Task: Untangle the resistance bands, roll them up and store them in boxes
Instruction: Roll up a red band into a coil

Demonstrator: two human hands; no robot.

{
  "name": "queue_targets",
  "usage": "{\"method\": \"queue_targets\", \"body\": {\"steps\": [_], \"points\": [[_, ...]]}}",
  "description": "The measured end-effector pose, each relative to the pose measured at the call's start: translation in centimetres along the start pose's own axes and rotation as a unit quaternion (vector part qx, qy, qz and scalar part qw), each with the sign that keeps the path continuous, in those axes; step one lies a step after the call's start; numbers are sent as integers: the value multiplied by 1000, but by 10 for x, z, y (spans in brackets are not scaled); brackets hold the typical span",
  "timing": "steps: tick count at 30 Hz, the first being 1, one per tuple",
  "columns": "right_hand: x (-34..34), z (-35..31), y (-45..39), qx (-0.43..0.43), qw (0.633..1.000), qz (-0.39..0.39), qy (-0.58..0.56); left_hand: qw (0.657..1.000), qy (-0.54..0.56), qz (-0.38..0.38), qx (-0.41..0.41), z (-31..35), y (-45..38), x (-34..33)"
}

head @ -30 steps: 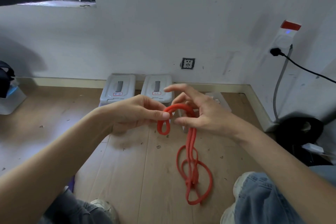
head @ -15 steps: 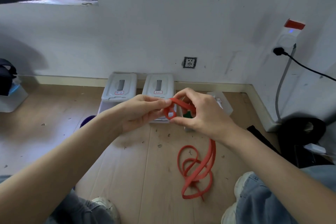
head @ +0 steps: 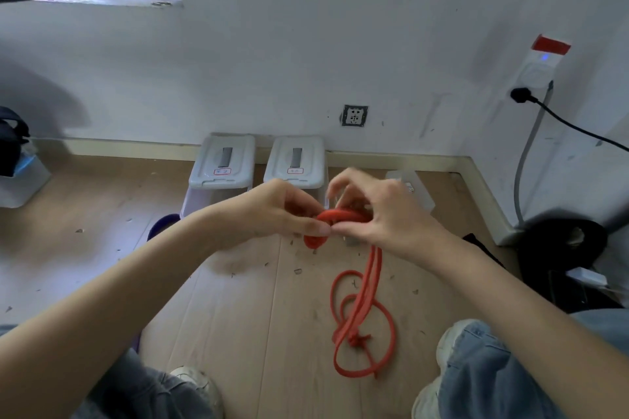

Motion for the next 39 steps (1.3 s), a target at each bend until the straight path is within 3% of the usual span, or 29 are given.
{"method": "queue_targets", "body": {"steps": [6,9,15,18,21,23,24,26,29,33,36,37,39], "points": [[2,14,1,-148,944,91,-280,969,220,112,-23,-4,-3,12],[-7,16,0,-161,941,132,-265,940,320,114,-37,-6,-4,5],[-19,20,4,-170,921,173,-305,921,359,144,-55,-7,-11,-4],[-9,21,3,-177,926,188,-276,937,323,130,-40,-8,-10,-2],[1,9,-1,-74,990,120,-28,983,74,166,-15,-8,-8,6],[-4,-1,-3,-13,994,68,89,984,-36,176,-13,-7,-7,5],[-5,-2,-4,-7,995,57,83,984,-32,172,-18,-6,-5,4],[0,2,-4,-46,994,80,-54,983,89,159,-27,-1,-1,6],[9,12,-1,-113,940,166,-277,951,251,173,-39,2,0,15],[-1,14,0,-118,936,206,-261,930,318,181,-36,-1,-4,8],[-1,12,0,-109,946,212,-218,922,362,134,-31,-1,-5,2],[1,12,0,-106,952,207,-199,930,347,122,-24,-1,-5,3],[3,9,-1,-85,973,173,-125,972,190,136,2,-2,-6,8]]}}
Point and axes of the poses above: each hand's wrist, its own y-axis away from the middle knuckle, its own x-axis out of the back of the hand, z = x × y, the point moved 5 cm from there along -y, towards the middle knuckle, and after that the axes turned 5 degrees about x, right-handed, at the moved point
